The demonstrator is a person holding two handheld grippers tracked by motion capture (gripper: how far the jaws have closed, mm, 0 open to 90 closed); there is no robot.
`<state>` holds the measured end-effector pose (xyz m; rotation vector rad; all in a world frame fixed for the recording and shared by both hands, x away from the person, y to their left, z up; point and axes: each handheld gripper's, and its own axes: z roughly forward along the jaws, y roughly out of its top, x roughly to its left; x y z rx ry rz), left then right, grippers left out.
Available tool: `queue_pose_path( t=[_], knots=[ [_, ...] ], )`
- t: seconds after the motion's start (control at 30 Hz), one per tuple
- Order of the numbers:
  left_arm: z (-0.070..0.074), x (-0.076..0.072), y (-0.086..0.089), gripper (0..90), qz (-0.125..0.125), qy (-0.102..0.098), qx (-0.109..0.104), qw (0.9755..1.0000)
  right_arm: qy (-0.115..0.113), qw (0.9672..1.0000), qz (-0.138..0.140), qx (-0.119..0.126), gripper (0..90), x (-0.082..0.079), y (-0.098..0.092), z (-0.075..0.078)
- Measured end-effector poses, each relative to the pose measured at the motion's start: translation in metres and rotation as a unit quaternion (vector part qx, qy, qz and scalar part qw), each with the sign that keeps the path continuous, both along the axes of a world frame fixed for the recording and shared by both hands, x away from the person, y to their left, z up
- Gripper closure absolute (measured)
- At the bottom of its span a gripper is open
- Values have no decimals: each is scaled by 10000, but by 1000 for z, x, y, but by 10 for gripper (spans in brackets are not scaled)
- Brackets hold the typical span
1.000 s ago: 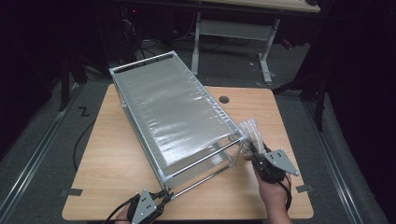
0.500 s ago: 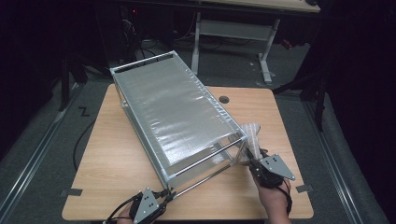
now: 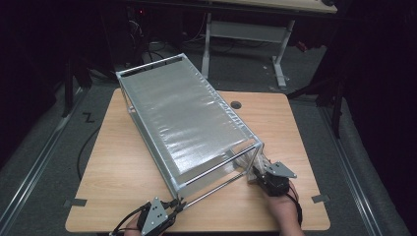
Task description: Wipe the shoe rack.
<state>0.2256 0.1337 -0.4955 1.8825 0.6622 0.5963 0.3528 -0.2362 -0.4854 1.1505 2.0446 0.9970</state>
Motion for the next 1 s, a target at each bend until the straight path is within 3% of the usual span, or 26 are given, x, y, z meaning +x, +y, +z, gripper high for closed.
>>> queue_pose_path(
  t=[0.37,0.73,1.0],
  knots=[
    [0,0,0,790,-5,13,-22,10000,-191,9998,27,75,678,-6,-1,11],
    [0,0,0,790,10,-4,-4,10000,-773,9967,26,237,677,-17,-2,40],
    [0,-2,3,790,56,-8,-11,10000,-1290,9907,62,433,677,-27,-3,66]
  ],
)
